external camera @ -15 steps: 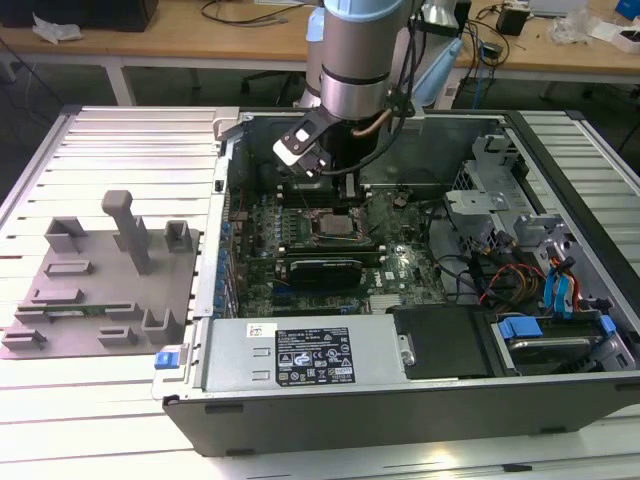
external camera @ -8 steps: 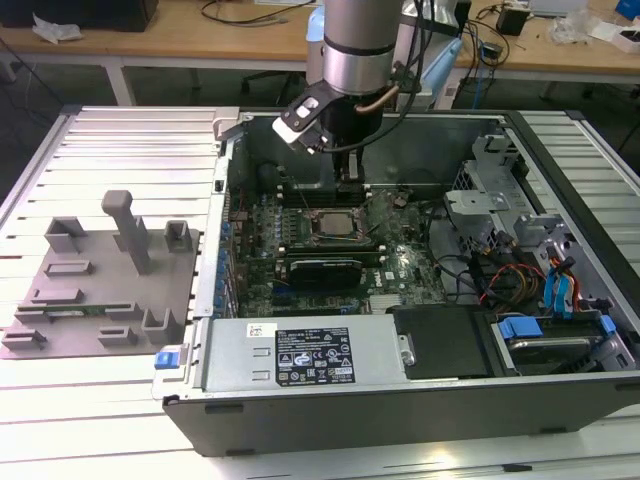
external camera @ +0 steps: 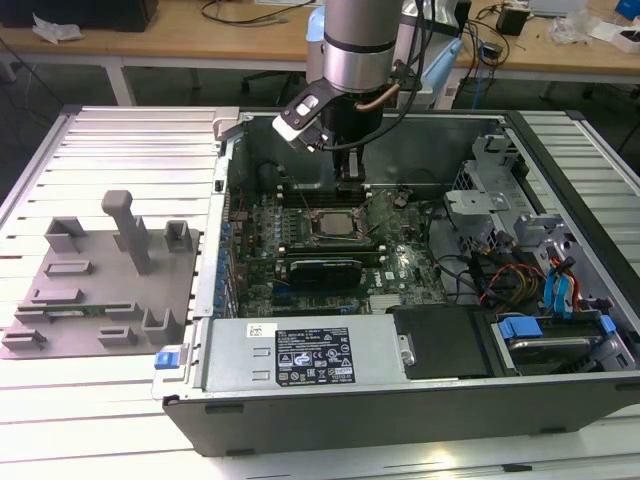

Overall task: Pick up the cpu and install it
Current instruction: 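Close the cpu cover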

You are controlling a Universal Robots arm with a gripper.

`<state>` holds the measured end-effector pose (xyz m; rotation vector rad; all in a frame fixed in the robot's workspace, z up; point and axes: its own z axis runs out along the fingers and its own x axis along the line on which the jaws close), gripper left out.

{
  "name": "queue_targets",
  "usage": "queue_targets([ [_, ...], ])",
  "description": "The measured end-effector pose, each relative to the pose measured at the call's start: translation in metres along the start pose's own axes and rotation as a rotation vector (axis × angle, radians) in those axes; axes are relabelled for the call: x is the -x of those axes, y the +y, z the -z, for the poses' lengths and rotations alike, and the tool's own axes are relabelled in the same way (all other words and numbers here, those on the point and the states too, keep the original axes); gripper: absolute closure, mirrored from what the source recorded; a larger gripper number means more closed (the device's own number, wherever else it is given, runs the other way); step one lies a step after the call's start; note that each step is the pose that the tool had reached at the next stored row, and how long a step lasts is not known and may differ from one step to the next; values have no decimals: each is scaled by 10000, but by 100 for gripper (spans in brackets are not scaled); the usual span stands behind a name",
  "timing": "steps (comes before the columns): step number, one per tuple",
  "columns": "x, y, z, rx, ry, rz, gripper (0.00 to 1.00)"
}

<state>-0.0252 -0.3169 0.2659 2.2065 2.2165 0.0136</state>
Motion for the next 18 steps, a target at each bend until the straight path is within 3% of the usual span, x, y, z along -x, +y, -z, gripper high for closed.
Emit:
queue_targets([
  [6,0,0,2,0,-4,0,89],
  [8,0,0,18,0,-4,0,89],
  [10,0,1,80,1,-3,-1,89],
  [13,0,11,84,0,-3,0,89],
  [18,1,122,82,0,-3,0,89],
])
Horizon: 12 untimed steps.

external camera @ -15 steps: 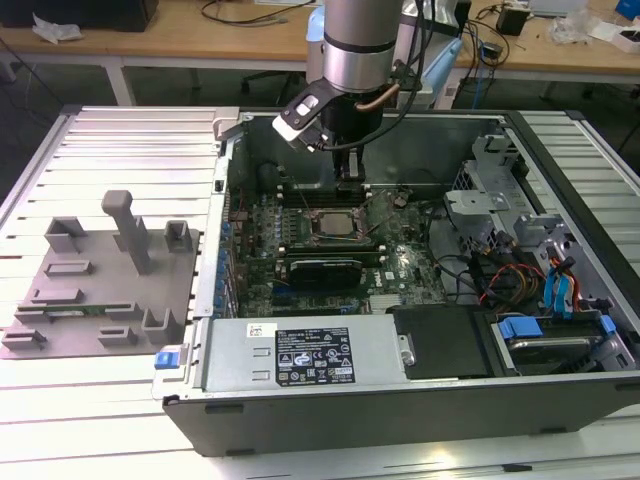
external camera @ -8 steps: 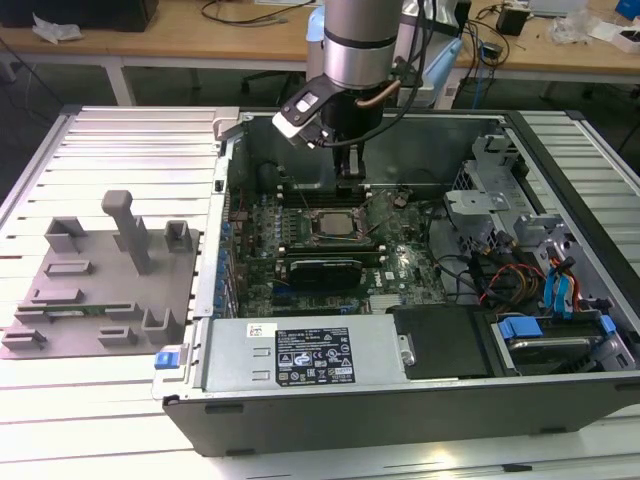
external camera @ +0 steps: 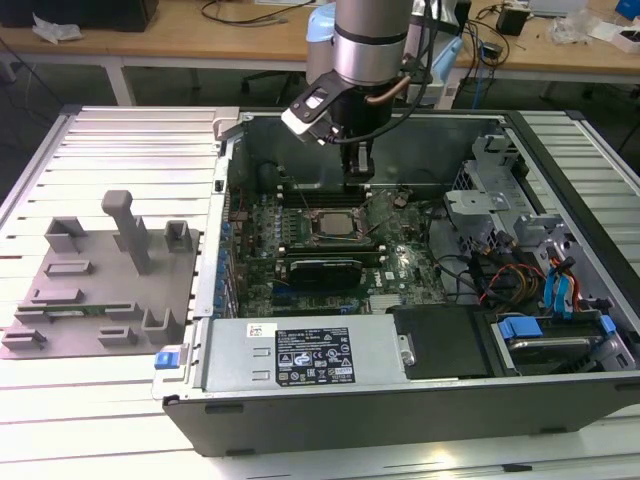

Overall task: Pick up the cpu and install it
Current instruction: 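Close the cpu cover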

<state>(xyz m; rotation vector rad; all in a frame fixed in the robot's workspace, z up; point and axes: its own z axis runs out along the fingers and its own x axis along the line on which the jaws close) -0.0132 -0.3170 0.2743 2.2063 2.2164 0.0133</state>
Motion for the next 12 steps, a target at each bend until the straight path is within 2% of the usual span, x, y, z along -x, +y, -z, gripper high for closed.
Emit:
queue_targets([
  [4,0,94,-2,0,0,1,89],
  [8,-1,267,-4,0,0,-1,89],
  [10,-2,314,-6,0,1,0,89],
  [12,-2,412,-7,1,1,0,89],
])
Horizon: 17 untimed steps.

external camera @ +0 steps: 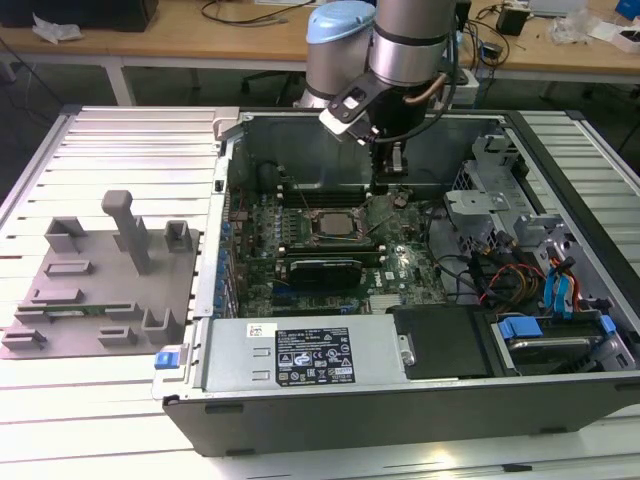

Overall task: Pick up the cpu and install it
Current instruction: 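Close the cpu cover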

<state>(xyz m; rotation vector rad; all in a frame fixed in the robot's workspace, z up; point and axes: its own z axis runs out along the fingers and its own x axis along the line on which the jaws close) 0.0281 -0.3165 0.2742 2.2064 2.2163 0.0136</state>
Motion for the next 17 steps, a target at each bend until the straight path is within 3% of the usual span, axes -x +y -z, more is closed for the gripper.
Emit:
queue_targets([
  [4,-3,224,-3,-1,-1,-2,89],
  [9,-6,386,-6,0,0,0,89],
  [13,-8,436,-13,-7,-13,1,89],
  [17,-9,466,-96,-17,-12,0,89],
])
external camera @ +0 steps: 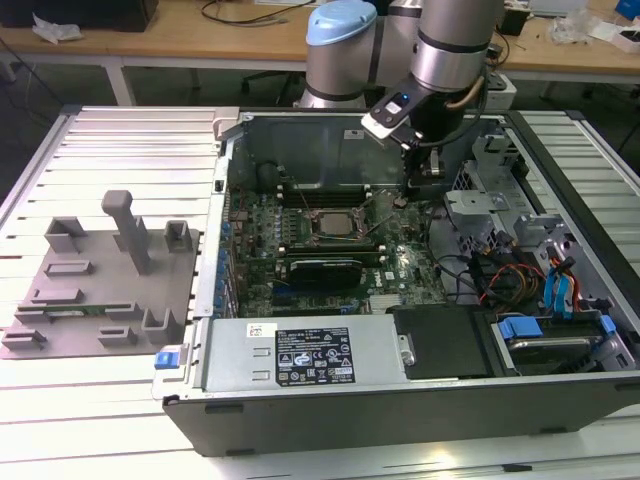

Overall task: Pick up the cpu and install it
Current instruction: 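Close the cpu cover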

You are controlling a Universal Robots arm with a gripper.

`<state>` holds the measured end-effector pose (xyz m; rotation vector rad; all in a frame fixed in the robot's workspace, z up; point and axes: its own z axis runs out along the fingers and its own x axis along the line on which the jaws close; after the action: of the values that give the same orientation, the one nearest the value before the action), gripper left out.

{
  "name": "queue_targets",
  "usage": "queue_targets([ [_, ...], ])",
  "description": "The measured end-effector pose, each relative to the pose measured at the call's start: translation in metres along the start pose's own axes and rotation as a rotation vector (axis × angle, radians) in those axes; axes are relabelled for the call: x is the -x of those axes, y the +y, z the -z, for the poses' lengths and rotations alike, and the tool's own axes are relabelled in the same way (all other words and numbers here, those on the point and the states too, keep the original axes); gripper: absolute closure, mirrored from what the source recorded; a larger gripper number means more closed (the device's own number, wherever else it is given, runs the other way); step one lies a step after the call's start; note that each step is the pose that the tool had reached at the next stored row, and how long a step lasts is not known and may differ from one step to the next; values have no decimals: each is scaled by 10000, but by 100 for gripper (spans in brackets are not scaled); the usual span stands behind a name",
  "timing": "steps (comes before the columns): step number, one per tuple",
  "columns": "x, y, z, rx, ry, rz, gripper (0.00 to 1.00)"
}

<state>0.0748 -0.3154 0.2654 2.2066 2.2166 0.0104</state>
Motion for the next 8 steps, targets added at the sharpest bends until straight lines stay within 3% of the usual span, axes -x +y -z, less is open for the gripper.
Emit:
queue_targets([
  [8,-1,8,-171,-2,0,0,89],
])
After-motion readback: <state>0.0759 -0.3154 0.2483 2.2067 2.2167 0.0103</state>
